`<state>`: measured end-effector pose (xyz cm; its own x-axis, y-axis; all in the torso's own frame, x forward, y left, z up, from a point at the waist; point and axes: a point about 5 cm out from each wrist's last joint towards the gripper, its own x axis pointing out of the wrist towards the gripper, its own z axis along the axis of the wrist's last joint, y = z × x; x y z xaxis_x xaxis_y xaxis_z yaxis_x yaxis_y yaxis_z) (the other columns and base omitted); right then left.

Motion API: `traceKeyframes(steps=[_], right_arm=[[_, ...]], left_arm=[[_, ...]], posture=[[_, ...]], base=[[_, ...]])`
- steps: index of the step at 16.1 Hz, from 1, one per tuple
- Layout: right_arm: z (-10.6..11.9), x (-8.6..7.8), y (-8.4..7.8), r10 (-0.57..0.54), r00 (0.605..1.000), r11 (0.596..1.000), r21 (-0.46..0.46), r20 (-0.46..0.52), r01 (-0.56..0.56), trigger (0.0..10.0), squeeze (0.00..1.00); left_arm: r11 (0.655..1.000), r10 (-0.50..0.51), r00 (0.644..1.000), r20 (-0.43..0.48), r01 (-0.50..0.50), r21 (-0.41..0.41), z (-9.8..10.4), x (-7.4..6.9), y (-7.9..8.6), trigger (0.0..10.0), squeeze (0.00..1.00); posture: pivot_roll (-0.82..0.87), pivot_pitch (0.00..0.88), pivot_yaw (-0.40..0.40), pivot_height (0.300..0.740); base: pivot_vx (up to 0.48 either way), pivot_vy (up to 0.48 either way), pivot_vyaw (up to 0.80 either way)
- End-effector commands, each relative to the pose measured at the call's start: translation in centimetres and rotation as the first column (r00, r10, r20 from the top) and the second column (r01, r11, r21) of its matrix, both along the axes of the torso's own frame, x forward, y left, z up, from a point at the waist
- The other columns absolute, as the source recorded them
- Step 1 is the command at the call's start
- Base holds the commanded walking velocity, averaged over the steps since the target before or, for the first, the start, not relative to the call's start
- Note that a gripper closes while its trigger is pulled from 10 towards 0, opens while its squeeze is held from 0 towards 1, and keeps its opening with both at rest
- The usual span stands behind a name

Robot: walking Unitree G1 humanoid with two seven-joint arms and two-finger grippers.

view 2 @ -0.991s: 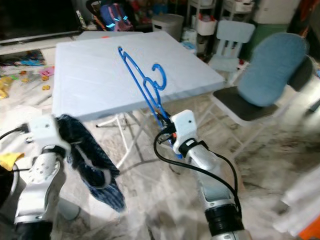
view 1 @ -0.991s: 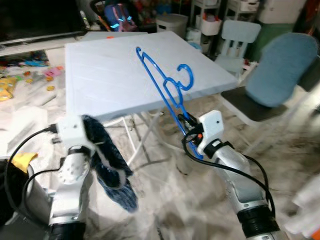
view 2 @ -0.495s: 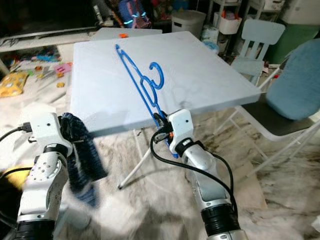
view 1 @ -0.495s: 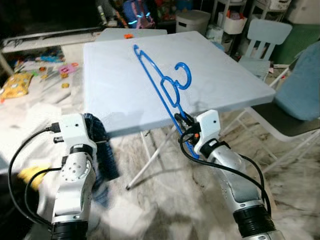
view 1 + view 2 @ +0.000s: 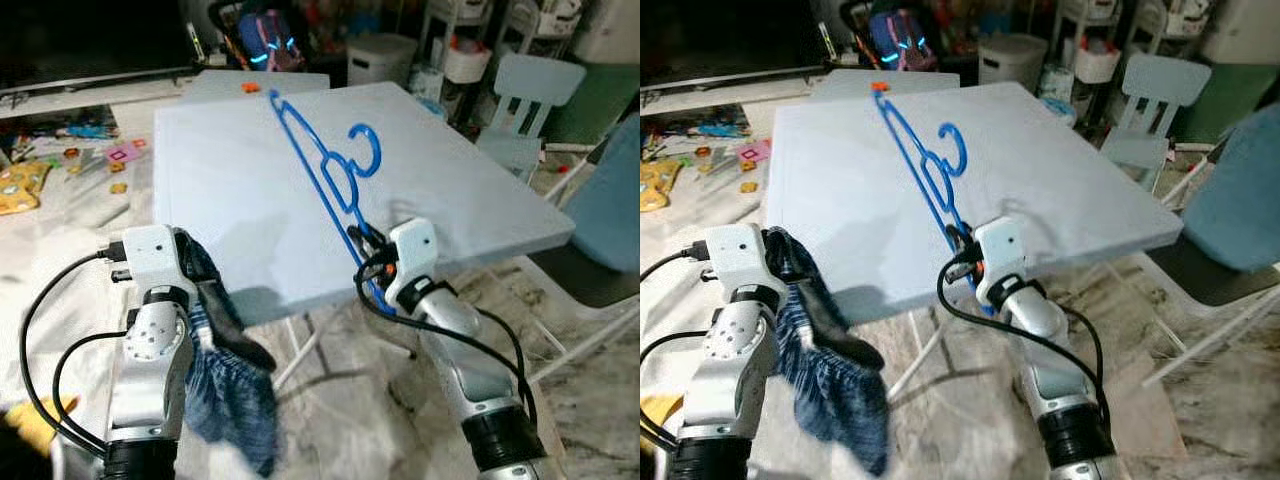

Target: Hang hanger

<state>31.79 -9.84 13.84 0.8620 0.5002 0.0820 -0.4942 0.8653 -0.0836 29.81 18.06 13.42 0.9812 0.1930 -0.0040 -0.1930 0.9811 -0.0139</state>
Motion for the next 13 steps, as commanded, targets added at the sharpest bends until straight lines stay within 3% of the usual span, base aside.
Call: traceKeyframes(steps=[1, 9, 13], right_arm=[[0.4, 0.3, -0.8, -0.036, 0.999, 0.999, -0.006, 0.019, 0.036, 10.0, 0.00], [0.2, 0.2, -0.7, -0.031, 0.999, 0.999, -0.012, 0.016, 0.031, 10.0, 0.00], [-0.1, 0.1, -0.6, -0.024, 1.000, 1.000, -0.016, 0.010, 0.024, 10.0, 0.00]], left_arm=[[0.999, -0.038, 0.999, 0.039, 0.038, 0.003, 1.1, 0.4, -1.1, 10.0, 0.00], [1.000, -0.022, 0.993, 0.118, 0.022, 0.004, 2.6, 0.6, -1.2, 10.0, 0.00], [1.000, -0.019, 0.983, 0.180, 0.018, 0.006, 3.7, 0.9, -1.4, 10.0, 0.00]], posture=[[-0.09, 0.000, 0.007, 0.740], [-0.10, 0.000, 0.006, 0.740], [-0.10, 0.000, 0.004, 0.740]], base=[[0.480, 0.000, 0.00], [0.480, 0.000, 0.00], [0.086, 0.000, 0.00]])
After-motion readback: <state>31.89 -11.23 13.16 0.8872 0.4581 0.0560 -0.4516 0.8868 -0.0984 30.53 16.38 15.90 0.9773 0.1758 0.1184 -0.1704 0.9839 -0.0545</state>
